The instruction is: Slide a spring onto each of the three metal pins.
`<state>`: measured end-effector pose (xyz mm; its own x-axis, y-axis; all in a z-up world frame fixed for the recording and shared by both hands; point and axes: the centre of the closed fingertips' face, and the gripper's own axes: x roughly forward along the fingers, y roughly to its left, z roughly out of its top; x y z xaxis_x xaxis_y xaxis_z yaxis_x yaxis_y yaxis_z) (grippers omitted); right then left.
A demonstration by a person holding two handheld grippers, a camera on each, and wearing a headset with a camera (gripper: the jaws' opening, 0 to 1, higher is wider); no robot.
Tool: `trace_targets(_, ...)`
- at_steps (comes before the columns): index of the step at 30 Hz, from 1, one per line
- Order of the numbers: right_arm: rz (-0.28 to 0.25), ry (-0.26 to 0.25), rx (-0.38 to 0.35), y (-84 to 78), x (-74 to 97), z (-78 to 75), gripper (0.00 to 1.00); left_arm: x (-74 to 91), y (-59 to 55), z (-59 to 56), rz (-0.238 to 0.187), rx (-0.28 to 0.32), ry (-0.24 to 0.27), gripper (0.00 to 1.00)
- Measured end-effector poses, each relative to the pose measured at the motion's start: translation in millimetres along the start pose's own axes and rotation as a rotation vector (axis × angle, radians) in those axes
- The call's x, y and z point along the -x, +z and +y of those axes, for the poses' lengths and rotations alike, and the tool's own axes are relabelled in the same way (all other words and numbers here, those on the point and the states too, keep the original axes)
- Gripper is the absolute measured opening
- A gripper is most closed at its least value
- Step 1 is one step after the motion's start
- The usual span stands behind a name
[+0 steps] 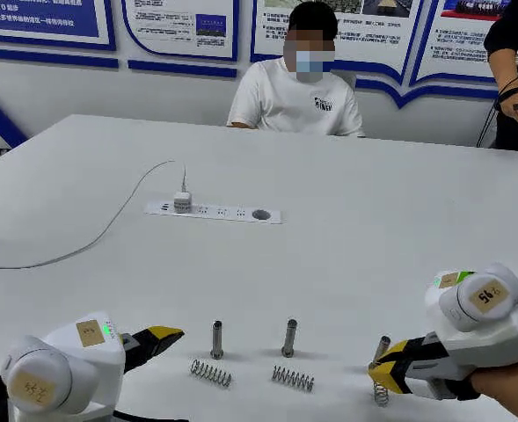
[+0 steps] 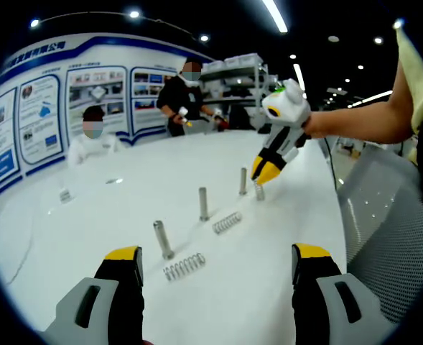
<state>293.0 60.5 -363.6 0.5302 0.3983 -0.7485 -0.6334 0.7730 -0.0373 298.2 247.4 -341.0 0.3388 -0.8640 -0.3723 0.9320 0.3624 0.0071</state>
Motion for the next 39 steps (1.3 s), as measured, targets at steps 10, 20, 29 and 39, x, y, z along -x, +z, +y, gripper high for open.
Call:
trace_targets(10, -0.049, -0.017, -0.023, 10.9, 12.6, -2.6, 0.12, -1.6, -1.4, -0.3, -0.005, 0.006, 0.000, 0.87)
trace_targets(20, -0.131, -0.041, -0.046, 30.0, 29.6, -7.7, 0.12, -1.9, -3.1, 0.3, -0.008, 0.008, -0.005, 0.87)
trace_targets(29, -0.185, -0.075, -0.053, 45.1, 40.0, -16.4, 0.12, -2.5, -1.6, 1.5, -0.014, 0.007, -0.008, 0.87)
trace_targets(39, -0.224, -0.115, -0.050, 57.4, 45.1, -28.4, 0.12, -2.0, -0.7, 3.4, -0.019, 0.009, -0.004, 0.87)
